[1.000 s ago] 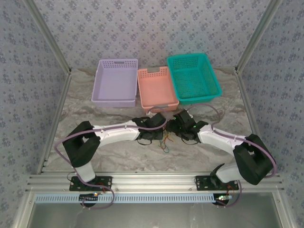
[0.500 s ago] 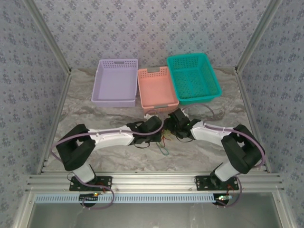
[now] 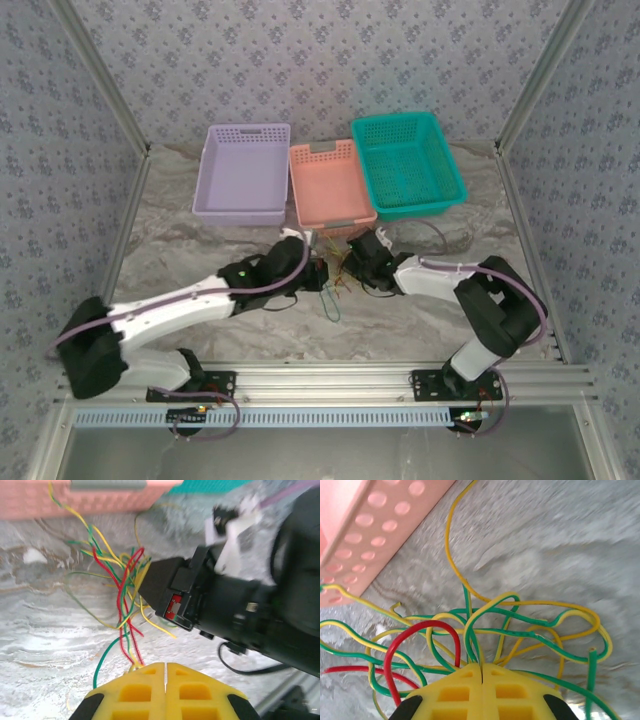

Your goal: Untangle the cables

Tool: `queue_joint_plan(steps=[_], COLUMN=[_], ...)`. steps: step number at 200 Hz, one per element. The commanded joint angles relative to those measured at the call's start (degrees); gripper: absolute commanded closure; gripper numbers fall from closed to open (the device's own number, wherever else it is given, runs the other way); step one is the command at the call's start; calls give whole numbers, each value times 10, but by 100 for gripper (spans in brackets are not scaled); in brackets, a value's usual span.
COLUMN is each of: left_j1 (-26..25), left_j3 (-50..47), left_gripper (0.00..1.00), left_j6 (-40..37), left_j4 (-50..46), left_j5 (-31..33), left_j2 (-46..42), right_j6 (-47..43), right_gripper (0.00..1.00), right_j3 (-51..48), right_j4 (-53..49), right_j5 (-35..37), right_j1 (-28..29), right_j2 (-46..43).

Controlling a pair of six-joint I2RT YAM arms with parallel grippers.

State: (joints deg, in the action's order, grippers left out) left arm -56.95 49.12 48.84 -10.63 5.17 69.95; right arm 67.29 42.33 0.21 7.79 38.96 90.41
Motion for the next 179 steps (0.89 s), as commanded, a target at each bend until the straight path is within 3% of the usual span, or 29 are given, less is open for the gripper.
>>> queue_joint_plan(steps=[1,61,104,124,138,156,179], left_j1=[24,140,195,195,196,196,195], left_j3=[-9,-36,-35,-35,-37,-39,-40], left_gripper=[100,100,100,100,100,100,100], left_j6=[-10,-10,-27,-38,-43,-49,-53], left_j4=[-60,-178,-165,-144,-128,-110,-86], left_j5=[0,-15,-100,-129,-147,-163,-183], left_j2=[-84,-263,-282,-267,-256,-245,-230], right_j6=[-8,-70,-107,-129,-142,-157,-154], right_gripper=[100,100,100,70,54,40,30], right_j3=[-44,-66,-55,-29,1,40,77], right_j4=[-94,-157,-192,-234,-278,-326,-337], right_j5=[50,43,48,69,93,112,99], right_j1=[-44,-125,-129,-108,-86,-55,-6], right_j2=[-21,-100,-140,-189,-231,-286,-333])
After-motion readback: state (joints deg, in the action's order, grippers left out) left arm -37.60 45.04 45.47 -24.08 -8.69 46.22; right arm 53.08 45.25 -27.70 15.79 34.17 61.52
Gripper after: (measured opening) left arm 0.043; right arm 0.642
